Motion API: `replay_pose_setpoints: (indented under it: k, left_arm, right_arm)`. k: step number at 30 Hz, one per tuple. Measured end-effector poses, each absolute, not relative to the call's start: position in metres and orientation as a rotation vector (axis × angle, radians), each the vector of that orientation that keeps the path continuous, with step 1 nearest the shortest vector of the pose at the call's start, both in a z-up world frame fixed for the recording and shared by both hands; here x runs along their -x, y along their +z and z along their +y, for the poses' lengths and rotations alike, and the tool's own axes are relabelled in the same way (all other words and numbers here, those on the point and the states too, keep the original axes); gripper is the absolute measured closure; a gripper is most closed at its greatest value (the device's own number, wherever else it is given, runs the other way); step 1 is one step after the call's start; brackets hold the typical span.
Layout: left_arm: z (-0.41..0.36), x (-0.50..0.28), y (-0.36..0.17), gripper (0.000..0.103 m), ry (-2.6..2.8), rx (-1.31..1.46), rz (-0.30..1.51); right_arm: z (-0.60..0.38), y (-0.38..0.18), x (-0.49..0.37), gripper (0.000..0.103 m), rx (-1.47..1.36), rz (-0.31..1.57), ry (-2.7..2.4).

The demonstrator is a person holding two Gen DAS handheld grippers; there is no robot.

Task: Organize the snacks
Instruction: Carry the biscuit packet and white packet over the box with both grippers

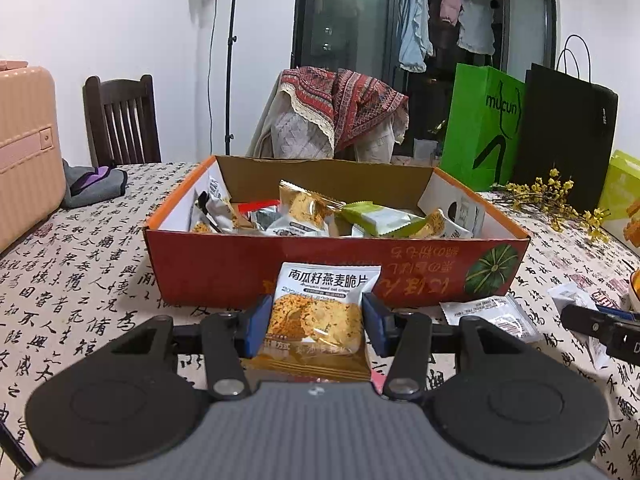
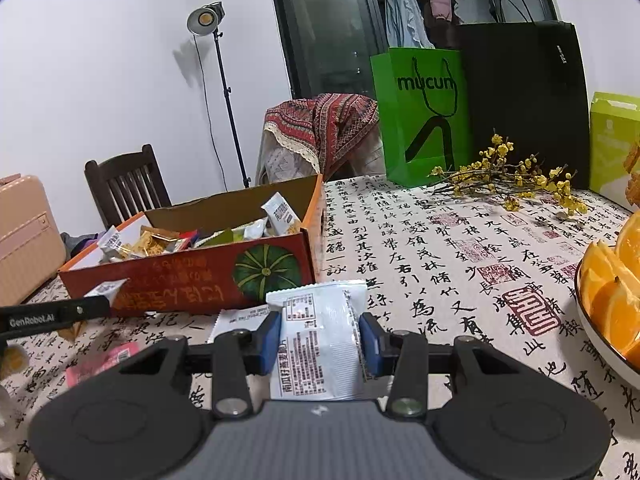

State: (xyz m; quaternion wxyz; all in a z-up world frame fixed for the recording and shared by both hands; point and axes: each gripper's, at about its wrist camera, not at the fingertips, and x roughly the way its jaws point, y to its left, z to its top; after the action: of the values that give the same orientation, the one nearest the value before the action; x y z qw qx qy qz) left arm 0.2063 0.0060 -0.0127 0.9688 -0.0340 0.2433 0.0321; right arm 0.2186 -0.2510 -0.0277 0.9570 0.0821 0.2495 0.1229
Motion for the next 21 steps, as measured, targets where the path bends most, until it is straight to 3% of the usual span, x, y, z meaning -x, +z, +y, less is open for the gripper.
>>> replay_pose_setpoints:
  k: [10, 21]
  left_arm:
    - [0.007, -0.194, 0.004, 0.053, 0.056, 0.089, 0.428]
    - [0.01, -0.198, 0.066, 0.053, 0.015, 0.104, 0.362]
  right_arm:
    - [-0.248, -0.011, -0.202, 0.062, -0.139, 0.443, 0.232]
    - [-0.233, 0.044, -0.215, 0.062, -0.158, 0.438, 0.313]
